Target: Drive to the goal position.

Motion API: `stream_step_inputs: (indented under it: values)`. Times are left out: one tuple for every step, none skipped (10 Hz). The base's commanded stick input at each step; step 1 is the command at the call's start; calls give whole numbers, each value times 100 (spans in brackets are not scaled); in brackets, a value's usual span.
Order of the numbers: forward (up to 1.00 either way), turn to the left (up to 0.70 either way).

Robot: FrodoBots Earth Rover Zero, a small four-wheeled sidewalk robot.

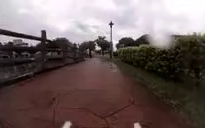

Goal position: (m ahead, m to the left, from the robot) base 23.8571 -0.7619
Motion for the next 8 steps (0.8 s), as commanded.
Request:
stream_step_inputs:
  values:
    - [50, 1]
    - [50, 35]
    - [50, 50]
    - [50, 50]
    - [50, 50]
    - [50, 49]
    - [50, 4]
    - [50, 0]
